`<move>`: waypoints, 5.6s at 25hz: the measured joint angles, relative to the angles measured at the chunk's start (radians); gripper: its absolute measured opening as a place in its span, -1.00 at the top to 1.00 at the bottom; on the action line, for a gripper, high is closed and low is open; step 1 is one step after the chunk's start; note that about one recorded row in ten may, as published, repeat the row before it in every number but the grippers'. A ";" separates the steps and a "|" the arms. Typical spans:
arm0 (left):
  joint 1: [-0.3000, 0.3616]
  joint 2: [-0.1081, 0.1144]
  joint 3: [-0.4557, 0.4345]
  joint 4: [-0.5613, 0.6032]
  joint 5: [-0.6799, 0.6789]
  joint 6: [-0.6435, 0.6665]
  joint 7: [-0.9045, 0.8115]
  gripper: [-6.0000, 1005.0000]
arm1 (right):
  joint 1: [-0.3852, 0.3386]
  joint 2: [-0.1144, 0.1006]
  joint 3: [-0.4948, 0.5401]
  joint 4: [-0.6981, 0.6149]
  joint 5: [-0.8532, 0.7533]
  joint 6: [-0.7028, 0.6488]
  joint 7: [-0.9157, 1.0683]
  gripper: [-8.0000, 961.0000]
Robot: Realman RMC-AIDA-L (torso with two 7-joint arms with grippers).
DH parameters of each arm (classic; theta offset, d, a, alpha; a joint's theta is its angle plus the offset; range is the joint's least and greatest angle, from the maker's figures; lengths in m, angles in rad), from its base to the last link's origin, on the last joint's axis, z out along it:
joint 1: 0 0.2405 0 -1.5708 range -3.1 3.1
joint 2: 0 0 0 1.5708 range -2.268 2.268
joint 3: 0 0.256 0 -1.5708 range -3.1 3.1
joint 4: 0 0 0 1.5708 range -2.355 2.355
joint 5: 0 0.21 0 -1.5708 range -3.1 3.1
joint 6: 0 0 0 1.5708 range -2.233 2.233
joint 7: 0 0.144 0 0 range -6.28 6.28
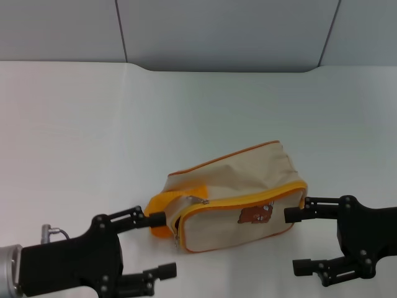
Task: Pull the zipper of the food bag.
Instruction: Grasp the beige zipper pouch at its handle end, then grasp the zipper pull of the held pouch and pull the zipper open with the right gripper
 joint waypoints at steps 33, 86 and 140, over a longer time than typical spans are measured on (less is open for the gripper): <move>0.136 -0.007 -0.234 -0.603 -0.144 -0.536 0.787 -0.56 | -0.013 0.021 0.118 -0.003 0.024 0.009 -0.034 -0.76; -0.095 0.001 -0.308 -0.416 -0.065 -0.350 0.787 0.77 | -0.093 0.089 0.123 0.512 0.601 0.217 -1.253 -0.76; -0.150 -0.002 -0.302 -0.347 -0.068 -0.299 0.752 0.81 | 0.050 0.090 0.227 0.735 0.437 0.438 -1.657 -0.20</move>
